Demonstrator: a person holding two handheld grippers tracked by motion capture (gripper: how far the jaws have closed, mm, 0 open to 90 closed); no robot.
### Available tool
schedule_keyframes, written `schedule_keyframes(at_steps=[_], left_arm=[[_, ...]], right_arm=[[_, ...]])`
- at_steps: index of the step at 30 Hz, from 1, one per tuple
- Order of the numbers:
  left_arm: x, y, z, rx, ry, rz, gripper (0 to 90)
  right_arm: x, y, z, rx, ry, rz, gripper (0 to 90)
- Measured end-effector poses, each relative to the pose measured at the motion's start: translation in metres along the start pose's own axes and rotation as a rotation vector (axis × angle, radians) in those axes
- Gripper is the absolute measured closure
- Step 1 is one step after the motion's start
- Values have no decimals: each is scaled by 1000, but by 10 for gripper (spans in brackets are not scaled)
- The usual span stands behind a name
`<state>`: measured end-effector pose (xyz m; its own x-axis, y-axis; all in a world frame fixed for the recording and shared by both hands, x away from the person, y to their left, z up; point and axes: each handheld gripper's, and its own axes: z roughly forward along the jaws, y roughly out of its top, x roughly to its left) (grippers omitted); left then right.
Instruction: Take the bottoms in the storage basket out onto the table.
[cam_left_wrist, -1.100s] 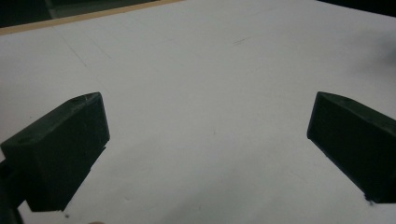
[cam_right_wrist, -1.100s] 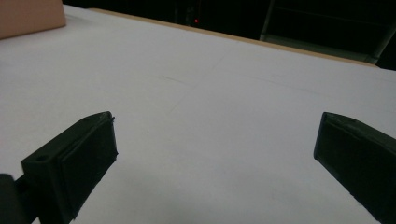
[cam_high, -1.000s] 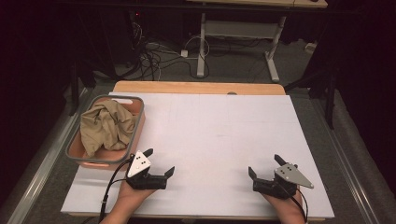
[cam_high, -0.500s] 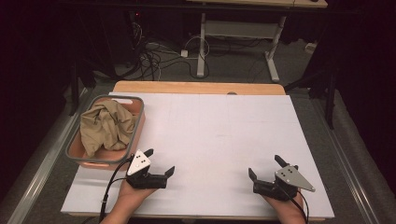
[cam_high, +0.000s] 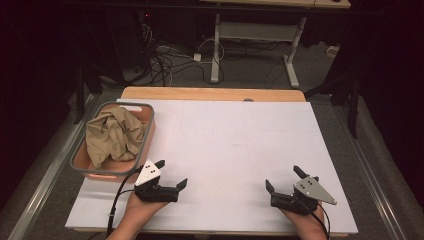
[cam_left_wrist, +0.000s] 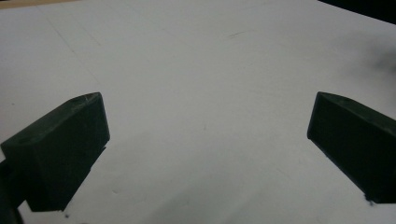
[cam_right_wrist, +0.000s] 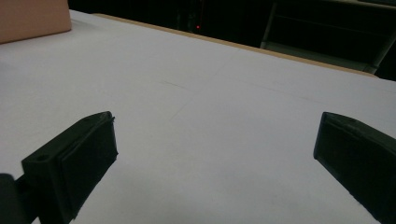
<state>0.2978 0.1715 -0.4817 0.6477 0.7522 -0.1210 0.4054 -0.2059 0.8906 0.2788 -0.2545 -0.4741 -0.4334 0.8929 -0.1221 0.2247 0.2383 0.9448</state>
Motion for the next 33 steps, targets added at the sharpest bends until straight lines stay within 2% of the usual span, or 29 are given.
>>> schedule_keyframes(at_steps=[7,10,14,18,22,26,33], left_arm=[[-5,10,-11,-4,-17,25,0],[-5,15,-15,3,-39,21,0],[-6,19,-21,-9,-40,30,0],[-5,23,-27,-9,-23,39,0],[-3,28,-34,-5,-28,31,0],[1,31,-41,-6,-3,42,0],[13,34,-53,-11,29,28,0]], right_arm=[[1,0,-1,-2,-4,-5,6],[1,1,-1,-6,-3,-5,6],[2,2,-1,-10,3,-7,6],[2,2,-1,-9,1,-12,6],[2,3,-2,-15,3,-11,6],[3,3,-2,-16,5,-12,6],[3,3,-2,-15,4,-12,6]])
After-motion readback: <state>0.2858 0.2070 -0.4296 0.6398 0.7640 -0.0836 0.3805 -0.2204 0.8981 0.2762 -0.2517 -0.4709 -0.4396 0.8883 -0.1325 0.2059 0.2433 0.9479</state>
